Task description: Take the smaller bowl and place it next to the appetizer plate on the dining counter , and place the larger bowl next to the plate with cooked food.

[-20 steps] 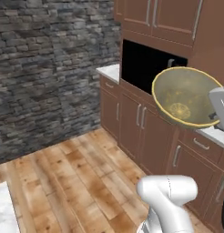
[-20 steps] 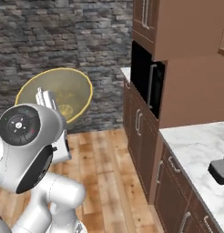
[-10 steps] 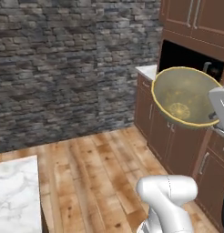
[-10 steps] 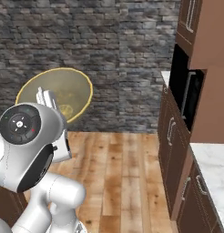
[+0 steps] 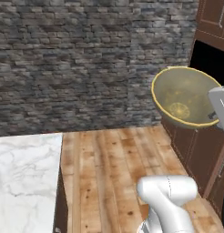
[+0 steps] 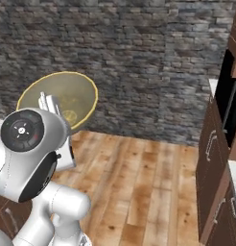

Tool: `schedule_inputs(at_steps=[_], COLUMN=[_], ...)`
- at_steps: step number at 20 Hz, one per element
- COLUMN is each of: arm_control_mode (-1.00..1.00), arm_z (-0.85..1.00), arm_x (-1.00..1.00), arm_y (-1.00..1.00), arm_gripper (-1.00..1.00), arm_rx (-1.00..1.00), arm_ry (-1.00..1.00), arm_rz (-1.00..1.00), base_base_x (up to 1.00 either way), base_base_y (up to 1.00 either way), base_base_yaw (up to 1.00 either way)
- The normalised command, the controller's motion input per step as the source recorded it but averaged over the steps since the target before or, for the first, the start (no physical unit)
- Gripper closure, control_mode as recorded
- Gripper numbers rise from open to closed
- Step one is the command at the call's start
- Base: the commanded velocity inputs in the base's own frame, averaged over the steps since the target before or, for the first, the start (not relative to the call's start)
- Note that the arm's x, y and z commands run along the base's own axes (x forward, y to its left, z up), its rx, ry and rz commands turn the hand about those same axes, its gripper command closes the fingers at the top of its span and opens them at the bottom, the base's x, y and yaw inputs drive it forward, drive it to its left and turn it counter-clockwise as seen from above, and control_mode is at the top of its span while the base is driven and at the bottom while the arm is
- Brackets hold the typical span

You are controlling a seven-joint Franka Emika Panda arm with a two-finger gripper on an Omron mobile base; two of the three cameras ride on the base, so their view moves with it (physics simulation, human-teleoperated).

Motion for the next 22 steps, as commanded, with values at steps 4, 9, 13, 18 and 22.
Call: schedule_inputs(at_steps=[4, 9, 13, 18, 22], arm_control_mode=[1.00, 1.00, 1.00, 1.00, 1.00], arm_z=[0.00, 0.00, 0.00, 0.00, 0.00], arm_x=[0.00, 0.00, 0.00, 0.00, 0.00], arm_y=[0.00, 0.00, 0.00, 0.00, 0.00], arm_gripper=[1.00, 1.00, 1.00, 1.00, 1.00], arm_rx=[0.00, 0.00, 0.00, 0.00, 0.00], arm_ry=[0.00, 0.00, 0.00, 0.00, 0.00], arm_rz=[0.00, 0.00, 0.00, 0.00, 0.00], base_base_x=[-0.48, -0.51, -0.84, -0.96, -0.97], base_base_y=[0.00, 0.06, 0.26, 0.61, 0.72], base_base_yaw=[0.32, 0.27, 0.24, 0.18, 0.15])
